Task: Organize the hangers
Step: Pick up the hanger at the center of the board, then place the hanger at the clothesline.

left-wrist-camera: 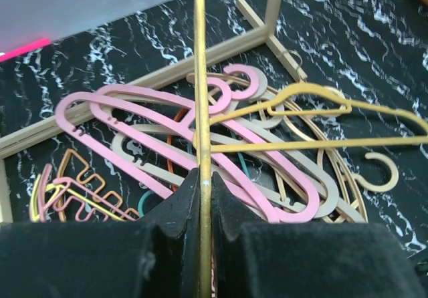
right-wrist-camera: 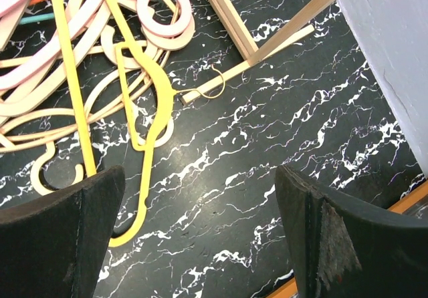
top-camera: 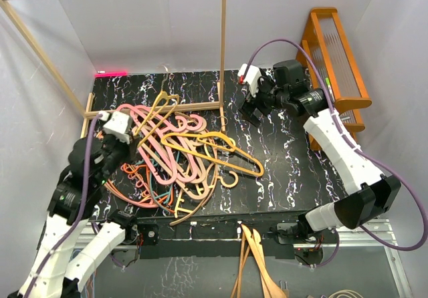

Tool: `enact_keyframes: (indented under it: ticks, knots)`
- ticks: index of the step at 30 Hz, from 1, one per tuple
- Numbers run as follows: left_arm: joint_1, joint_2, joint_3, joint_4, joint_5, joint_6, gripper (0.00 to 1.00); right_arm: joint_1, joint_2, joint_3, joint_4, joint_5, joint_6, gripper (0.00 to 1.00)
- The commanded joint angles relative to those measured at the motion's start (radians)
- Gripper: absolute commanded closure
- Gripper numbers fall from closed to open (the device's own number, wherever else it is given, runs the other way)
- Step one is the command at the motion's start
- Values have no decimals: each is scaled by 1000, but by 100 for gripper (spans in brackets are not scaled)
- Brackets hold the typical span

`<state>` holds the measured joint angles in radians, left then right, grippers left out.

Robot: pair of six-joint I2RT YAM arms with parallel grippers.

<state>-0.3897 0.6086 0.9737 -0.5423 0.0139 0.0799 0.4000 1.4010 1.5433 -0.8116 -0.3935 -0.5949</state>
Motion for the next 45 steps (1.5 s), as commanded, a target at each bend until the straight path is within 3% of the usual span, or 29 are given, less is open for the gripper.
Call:
enact_keyframes:
  ticks: [1, 4, 9, 17, 24, 31, 36, 45]
  knots:
    - [-3, -24, 118, -185, -64, -82, 100, -1, 22, 50, 11, -2, 63, 1]
    - [-2, -9, 168, -152, -168, -149, 100, 0, 18, 17, 51, -17, 80, 2]
    - [-2, 22, 148, 114, -192, -153, 100, 0, -9, -39, 98, -19, 94, 1]
    - [-1, 194, 241, 374, -111, -142, 100, 0, -72, -124, 139, 34, 93, 1]
    - [-3, 235, 261, 573, -81, -85, 100, 0, -108, -186, 169, 49, 99, 2]
    - [-2, 232, 262, 652, -11, -40, 100, 0, -122, -227, 193, 69, 99, 2]
    - [-3, 309, 343, 626, -90, -41, 100, -1, -119, -239, 207, 73, 98, 2]
    - [-2, 458, 472, 580, -111, -55, 100, -1, -129, -226, 202, 55, 107, 2]
